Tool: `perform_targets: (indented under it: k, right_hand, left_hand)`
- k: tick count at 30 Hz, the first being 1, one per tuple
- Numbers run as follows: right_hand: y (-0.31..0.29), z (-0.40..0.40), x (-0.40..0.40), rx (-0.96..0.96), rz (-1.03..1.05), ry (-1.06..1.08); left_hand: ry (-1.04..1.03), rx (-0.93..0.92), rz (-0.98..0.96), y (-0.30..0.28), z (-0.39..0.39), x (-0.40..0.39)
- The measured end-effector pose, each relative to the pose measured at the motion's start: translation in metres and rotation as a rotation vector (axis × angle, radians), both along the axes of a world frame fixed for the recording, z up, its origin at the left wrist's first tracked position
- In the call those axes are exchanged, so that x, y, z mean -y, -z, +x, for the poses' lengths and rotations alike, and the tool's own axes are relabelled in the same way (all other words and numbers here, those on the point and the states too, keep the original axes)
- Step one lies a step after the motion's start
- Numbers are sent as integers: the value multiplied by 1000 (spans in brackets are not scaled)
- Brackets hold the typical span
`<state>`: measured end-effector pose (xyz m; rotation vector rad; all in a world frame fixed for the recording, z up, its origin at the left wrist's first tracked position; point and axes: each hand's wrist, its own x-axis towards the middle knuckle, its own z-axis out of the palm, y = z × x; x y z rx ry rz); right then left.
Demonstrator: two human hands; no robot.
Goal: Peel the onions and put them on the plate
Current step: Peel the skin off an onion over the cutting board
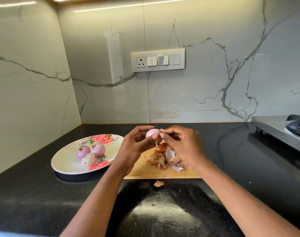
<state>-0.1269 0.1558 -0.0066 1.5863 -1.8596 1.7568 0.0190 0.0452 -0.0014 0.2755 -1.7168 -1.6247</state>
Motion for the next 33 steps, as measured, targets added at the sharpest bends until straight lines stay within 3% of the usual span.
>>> perform_targets:
  k: [10,16,33]
  right_hand:
    - [0,-1,-2,46,8,6]
    - [-2,3,-2,93,34,-111]
    - [-1,2,2,125,-14,43]
  left_hand:
    - [7,-9,32,1,-1,1]
    - [-7,-28,35,0,0,2]
    - [-6,-10,10,-1,1,0]
